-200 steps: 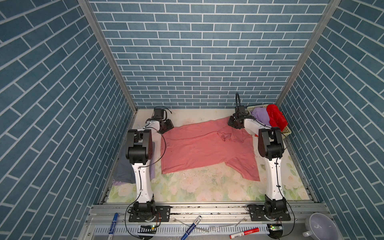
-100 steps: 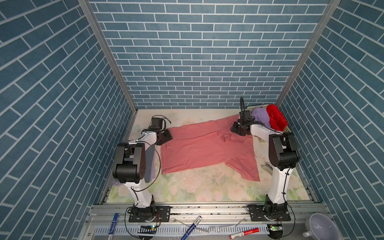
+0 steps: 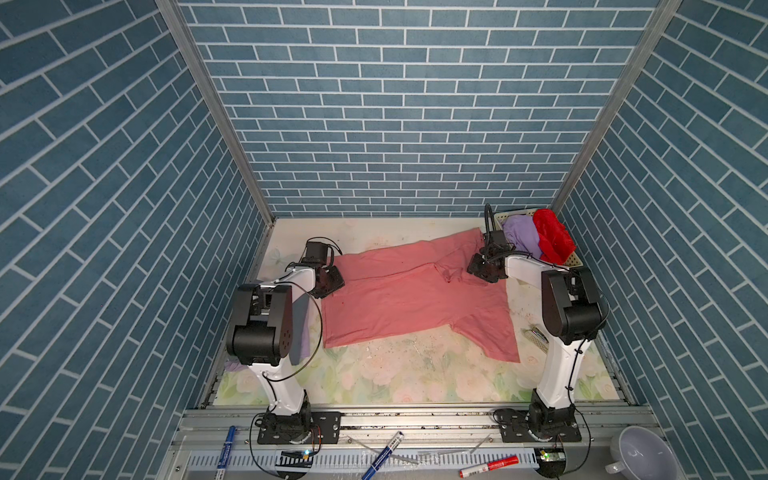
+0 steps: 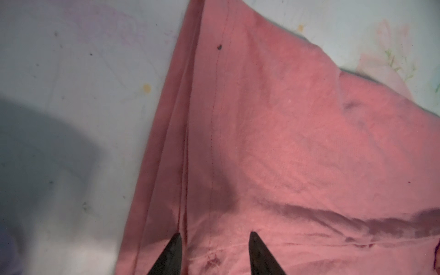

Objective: Fold and stack the t-shirts

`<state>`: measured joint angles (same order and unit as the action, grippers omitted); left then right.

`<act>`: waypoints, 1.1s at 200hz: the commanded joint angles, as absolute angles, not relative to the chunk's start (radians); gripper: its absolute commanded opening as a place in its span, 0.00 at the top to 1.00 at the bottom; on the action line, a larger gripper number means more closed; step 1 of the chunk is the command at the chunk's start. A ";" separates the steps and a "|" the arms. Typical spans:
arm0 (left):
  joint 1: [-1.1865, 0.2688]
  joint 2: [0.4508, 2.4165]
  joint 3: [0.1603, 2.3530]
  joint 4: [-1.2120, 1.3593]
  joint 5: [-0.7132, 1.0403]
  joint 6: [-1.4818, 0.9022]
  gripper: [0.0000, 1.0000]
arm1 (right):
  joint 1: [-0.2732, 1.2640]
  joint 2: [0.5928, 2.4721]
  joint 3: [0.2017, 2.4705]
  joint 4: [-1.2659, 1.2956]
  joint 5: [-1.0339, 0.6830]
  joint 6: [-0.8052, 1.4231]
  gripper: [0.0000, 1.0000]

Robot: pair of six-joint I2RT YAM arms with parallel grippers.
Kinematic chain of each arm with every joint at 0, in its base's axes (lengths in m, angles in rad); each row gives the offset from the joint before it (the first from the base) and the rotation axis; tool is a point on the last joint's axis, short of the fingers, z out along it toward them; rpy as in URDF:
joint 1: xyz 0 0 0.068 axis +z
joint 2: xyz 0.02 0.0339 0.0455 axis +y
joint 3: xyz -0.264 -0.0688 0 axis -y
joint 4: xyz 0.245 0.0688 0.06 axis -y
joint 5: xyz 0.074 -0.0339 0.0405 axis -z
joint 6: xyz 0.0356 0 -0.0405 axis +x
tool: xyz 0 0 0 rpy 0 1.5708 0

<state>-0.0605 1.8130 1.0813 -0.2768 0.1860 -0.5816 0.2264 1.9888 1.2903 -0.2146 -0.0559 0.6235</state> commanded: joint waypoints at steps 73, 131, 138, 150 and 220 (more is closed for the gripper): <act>-0.072 1.872 1.163 -0.250 0.210 -0.573 0.86 | 0.206 2.011 1.214 -0.169 -0.076 0.671 0.49; -0.071 1.939 1.475 -0.351 0.189 -0.288 1.00 | 0.205 2.042 1.184 -0.156 -0.081 0.698 0.53; -0.071 1.950 1.511 -0.355 0.187 -0.233 1.00 | 0.205 2.050 1.185 -0.154 -0.081 0.699 0.54; -0.071 1.960 1.564 -0.362 0.178 -0.171 1.00 | 0.206 2.064 1.187 -0.156 -0.115 0.704 0.55; -0.071 1.798 1.304 -0.167 0.109 -0.003 1.00 | 0.206 2.080 1.177 -0.167 -0.132 0.707 0.56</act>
<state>-0.0689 1.8462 1.3994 -0.2123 0.1764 -0.0757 0.2043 1.9965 1.2343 -0.0772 -0.1024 0.6746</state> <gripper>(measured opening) 0.056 0.442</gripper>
